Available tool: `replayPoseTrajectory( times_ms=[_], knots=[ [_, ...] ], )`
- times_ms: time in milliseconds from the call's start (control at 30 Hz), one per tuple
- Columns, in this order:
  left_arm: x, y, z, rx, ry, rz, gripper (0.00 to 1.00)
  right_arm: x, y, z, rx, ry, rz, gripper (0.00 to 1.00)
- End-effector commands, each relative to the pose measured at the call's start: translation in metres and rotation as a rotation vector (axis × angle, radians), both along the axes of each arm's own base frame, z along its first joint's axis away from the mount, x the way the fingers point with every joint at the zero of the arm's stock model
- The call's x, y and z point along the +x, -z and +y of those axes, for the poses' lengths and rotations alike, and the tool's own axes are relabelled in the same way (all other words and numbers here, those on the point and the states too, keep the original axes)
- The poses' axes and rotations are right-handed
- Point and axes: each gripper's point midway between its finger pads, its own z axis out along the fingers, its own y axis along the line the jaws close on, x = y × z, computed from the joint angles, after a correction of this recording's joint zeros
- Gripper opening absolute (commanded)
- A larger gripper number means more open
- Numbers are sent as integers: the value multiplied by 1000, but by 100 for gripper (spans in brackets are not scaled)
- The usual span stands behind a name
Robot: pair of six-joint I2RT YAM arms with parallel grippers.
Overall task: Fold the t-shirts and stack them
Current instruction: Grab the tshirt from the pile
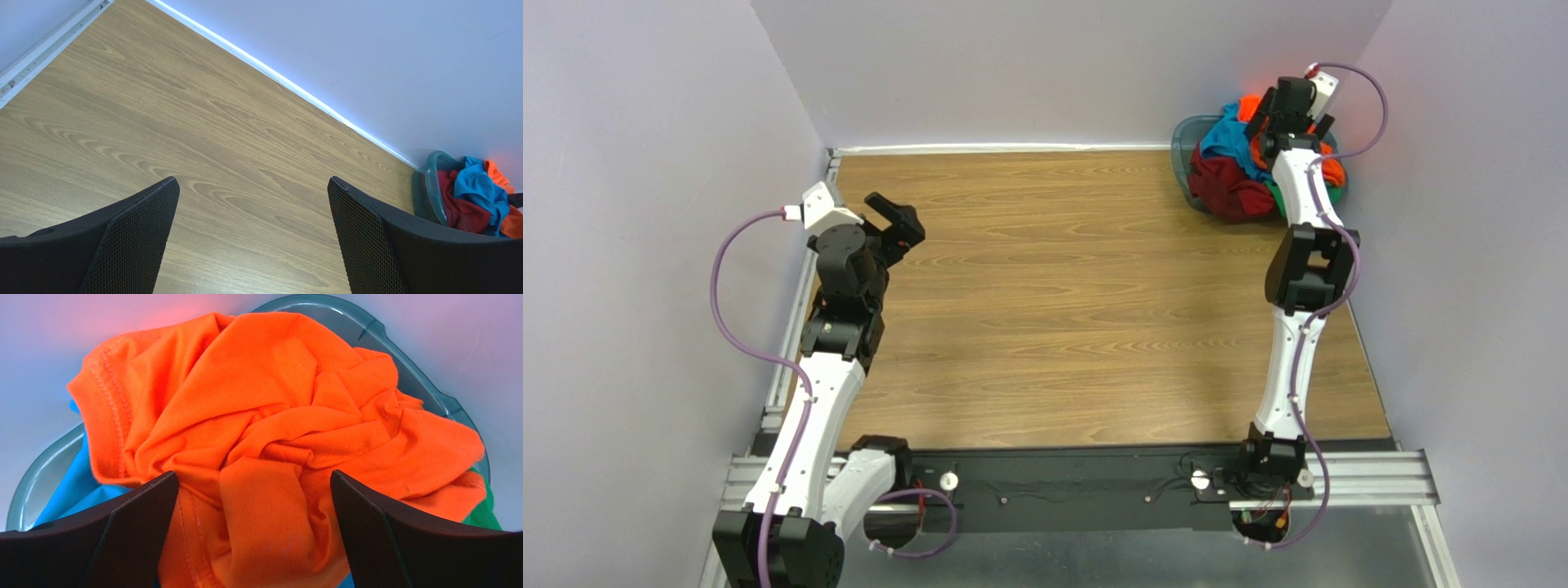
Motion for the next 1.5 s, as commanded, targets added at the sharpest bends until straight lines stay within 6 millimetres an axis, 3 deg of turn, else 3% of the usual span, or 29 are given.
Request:
replayPoseTrajectory(
  times_ms=[0,67,100,233,267,367,433,633,667,767,967,1000,1100,1133,1233,1333,1467],
  knots=[
    [1,-2,3,18,-6,-8,98,6,-4,-14,-5,23,-24,96],
    [2,-2,3,17,-9,-5,98,8,1,-12,6,8,-20,86],
    [3,-1,3,16,-11,-3,98,8,1,-11,10,4,-20,71],
    [3,-3,4,17,-14,3,99,6,-7,-8,10,-21,-24,36],
    [3,-4,4,16,-14,2,98,5,-17,-7,4,-32,-34,28],
    [2,-5,3,10,-12,0,98,3,-39,-5,-16,-53,-60,18],
    [0,-7,2,4,-5,-6,98,-1,-67,-6,-38,-56,-97,1],
    [-5,-13,-2,-4,16,-23,98,-16,-137,-5,-80,-65,-197,1],
    [-6,-15,-2,-6,17,-28,98,-21,-155,-1,-81,-84,-226,1],
    [-10,-23,-4,-11,28,-53,98,-29,-185,10,-75,-134,-279,1],
    [-20,-40,-12,-6,83,-116,98,-58,-289,41,-65,-271,-504,1],
    [-23,-42,-16,-7,109,-127,98,-67,-319,46,-75,-291,-578,1],
    [-26,-41,-21,-19,138,-137,98,-85,-363,61,-51,-349,-696,1],
    [-28,-42,-23,-23,144,-141,99,-97,-386,69,-39,-378,-760,1],
    [-31,-46,-27,-31,170,-152,98,-123,-415,113,28,-593,-823,1],
    [-32,-47,-31,-33,195,-155,98,-144,-423,141,93,-715,-829,1],
    [-34,-44,-35,-26,217,-136,98,-191,-436,214,132,-939,-830,1]
  ],
)
